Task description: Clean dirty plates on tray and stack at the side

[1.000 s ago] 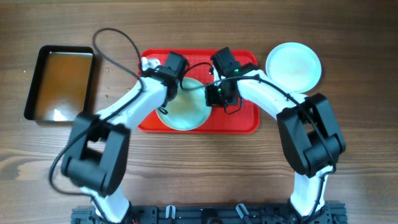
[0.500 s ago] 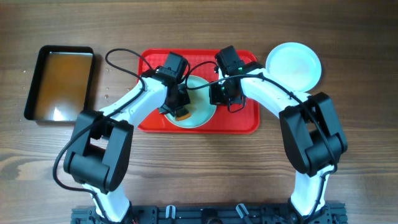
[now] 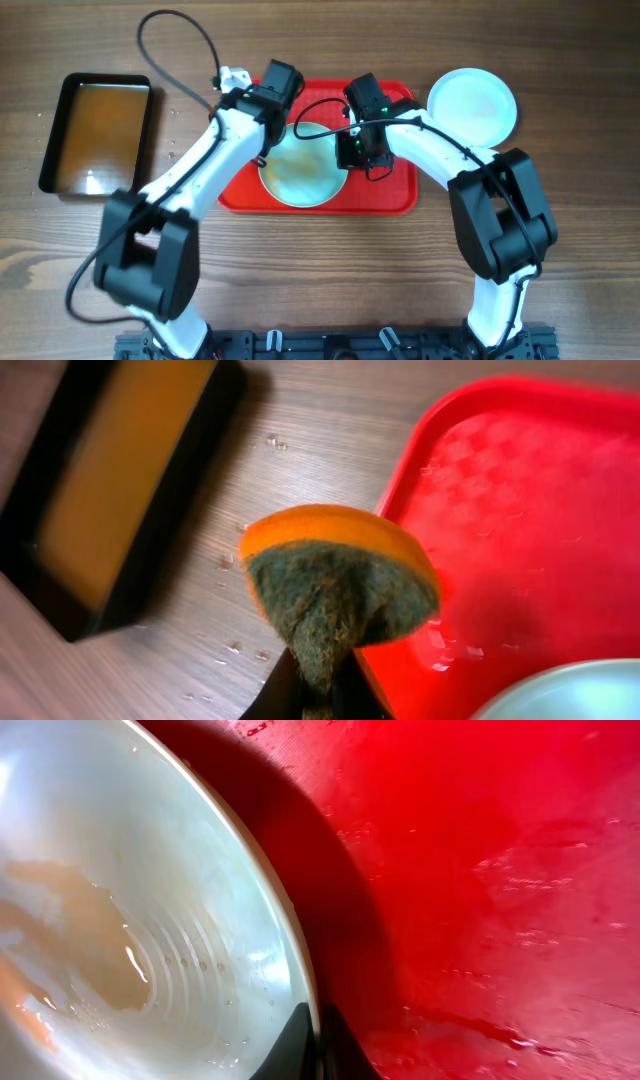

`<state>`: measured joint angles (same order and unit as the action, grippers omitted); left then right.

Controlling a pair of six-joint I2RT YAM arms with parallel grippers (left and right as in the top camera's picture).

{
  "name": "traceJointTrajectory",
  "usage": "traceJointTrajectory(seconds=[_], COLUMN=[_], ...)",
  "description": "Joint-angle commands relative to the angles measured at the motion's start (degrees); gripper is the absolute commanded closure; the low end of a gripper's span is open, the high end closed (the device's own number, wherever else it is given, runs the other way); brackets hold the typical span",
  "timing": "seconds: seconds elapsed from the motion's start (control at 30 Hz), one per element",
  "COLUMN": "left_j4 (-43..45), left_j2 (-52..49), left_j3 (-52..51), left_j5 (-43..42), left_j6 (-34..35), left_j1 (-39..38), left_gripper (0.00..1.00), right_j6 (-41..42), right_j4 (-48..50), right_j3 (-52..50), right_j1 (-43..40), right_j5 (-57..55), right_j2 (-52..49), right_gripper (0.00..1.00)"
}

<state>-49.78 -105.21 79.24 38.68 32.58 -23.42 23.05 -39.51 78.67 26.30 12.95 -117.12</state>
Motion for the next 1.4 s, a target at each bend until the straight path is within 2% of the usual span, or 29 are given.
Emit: traceJointTrajectory(seconds=[0.0, 0.03, 0.07, 0.1, 0.13, 0.23, 0.37, 0.43, 0.5, 0.6, 0.83, 0.93, 0.97, 1.03, 1.1, 1.27, 1.37], left_j4=[1.9, 2.4, 2.3, 1.4, 0.3, -1.2, -0.9, -0.9, -0.9, -0.9, -0.9, -0.9, -1.1, -1.1, -1.1, -1.1, -1.1], left_j2=[6.5, 6.9, 6.8, 6.3, 6.1, 6.0, 6.0, 6.0, 6.0, 6.0, 6.0, 6.0, 6.0, 6.0, 6.0, 6.0, 6.0], left_j3=[1.4, 1.4, 1.4, 1.3, 1.3, 1.3, 1.3, 1.3, 1.3, 1.3, 1.3, 1.3, 1.3, 1.3, 1.3, 1.3, 1.3], left_j5=[-21.6, -35.5, -43.2, -50.3, -52.0, -52.2, -52.2, -52.2, -52.2, -52.2, -52.2, -52.2, -52.2, -52.2, -52.2, -52.2, -52.2], left_j6=[3.8, 3.7, 3.7, 3.7, 3.7, 3.7, 3.7, 3.7, 3.7, 3.7, 3.7, 2.1, 1.9, 1.9, 2.0, 2.0, 2.0], left_j1=[6.6, 11.1, 14.1, 17.8, 19.8, 21.1, 19.5, 19.0, 19.0, 19.0, 19.0, 19.0, 19.0, 19.0, 19.0, 19.0, 19.0], left_gripper=[0.96, 0.96, 0.96, 0.96, 0.96, 0.96, 0.96, 0.96, 0.96, 0.96, 0.96, 0.96, 0.96, 0.96, 0.96, 0.96, 0.96], right_j6=[-5.6, -7.6, -9.8, -11.7, -12.9, -19.3, -39.3, -47.1, -50.4, -50.4, -43.2, -30.9, -23.5, -14.3, -12.3, -10.8, -10.6], right_j4=[-6.6, -10.1, -13.0, -15.7, -17.4, -17.6, -11.6, -6.6, -3.5, -3.0, -4.4, -9.2, -10.3, -11.8, -13.1, -11.0, -3.5], right_j3=[8.9, 12.7, 16.2, 19.8, 22.3, 24.4, 24.4, 24.4, 24.4, 24.4, 24.2, 24.2, 24.2, 23.9, 22.9, 15.1, 7.5], right_j1=[-0.4, -0.2, 0.3, 1.3, 2.7, 8.0, 16.3, 19.6, 21.5, 22.1, 20.9, 13.0, 6.5, -6.1, -18.8, -41.3, -46.9], right_j5=[-10.2, -15.7, -20.9, -27.9, -34.8, -54.4, -76.2, -79.5, -81.4, -81.4, -72.7, -46.7, -32.2, -14.4, -2.0, 0.7, 4.6], right_j2=[4.6, 5.9, 6.9, 7.9, 8.8, 10.1, 10.1, 10.1, 10.1, 10.1, 10.1, 10.1, 10.1, 10.1, 9.9, 9.6, 9.6], right_gripper=[0.96, 0.96, 0.96, 0.96, 0.96, 0.96, 0.96, 0.96, 0.96, 0.96, 0.96, 0.96, 0.96, 0.96, 0.96, 0.96, 0.96])
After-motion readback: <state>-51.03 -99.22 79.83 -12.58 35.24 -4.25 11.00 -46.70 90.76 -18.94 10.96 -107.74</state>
